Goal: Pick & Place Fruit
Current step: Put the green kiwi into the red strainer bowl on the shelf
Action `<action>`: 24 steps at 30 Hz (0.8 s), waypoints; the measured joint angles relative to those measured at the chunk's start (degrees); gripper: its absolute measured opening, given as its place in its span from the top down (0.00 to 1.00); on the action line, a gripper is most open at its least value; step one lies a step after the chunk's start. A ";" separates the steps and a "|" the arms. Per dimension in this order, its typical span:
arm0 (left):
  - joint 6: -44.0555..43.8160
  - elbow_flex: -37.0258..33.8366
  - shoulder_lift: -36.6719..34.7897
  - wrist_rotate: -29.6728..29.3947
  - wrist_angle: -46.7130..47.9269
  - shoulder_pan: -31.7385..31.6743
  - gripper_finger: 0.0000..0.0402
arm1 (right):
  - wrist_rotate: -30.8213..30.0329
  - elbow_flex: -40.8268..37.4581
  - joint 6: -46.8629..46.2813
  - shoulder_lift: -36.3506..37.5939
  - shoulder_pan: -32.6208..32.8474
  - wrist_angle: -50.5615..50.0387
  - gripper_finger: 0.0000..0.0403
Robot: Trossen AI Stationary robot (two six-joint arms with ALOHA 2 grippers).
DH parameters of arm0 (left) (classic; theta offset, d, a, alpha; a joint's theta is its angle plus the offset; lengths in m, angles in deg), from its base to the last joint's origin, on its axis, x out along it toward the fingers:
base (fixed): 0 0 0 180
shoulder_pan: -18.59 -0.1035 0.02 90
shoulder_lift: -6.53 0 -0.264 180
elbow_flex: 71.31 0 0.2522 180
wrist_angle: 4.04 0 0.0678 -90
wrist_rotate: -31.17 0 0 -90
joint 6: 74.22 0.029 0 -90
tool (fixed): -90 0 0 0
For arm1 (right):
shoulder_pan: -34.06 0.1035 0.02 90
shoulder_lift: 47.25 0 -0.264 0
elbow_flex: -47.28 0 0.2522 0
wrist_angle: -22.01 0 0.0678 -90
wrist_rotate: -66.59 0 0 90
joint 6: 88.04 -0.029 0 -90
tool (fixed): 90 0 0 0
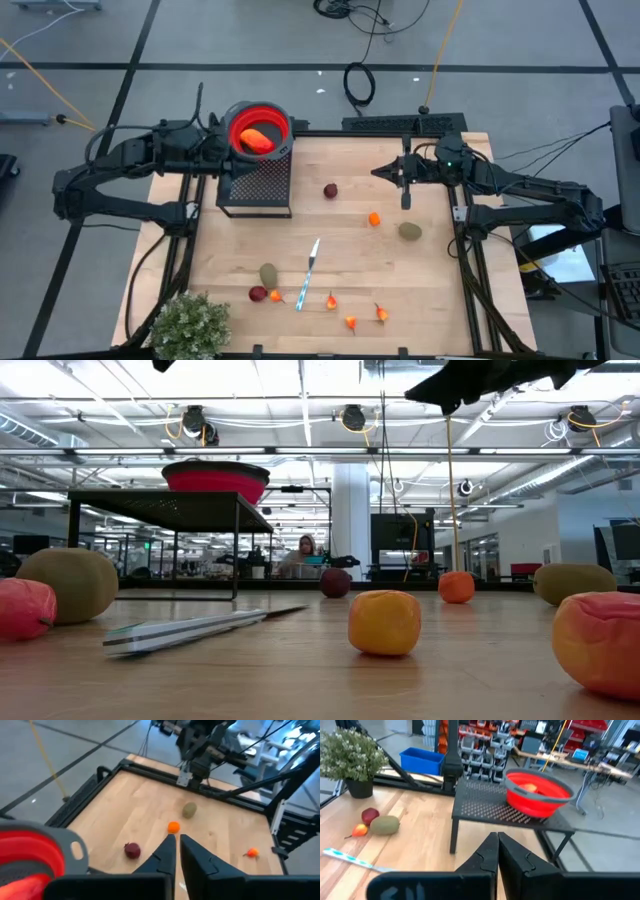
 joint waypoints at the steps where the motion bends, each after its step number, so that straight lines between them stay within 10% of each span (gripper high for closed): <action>1: -0.01 -0.89 -0.49 0.00 -1.02 0.47 0.98 | 0.04 0.00 -0.59 0.00 0.00 -0.54 1.00; 24: 3.39 -29.86 -23.17 -2.60 -22.60 7.38 0.97 | 2.73 0.00 -8.38 0.17 3.16 -6.29 1.00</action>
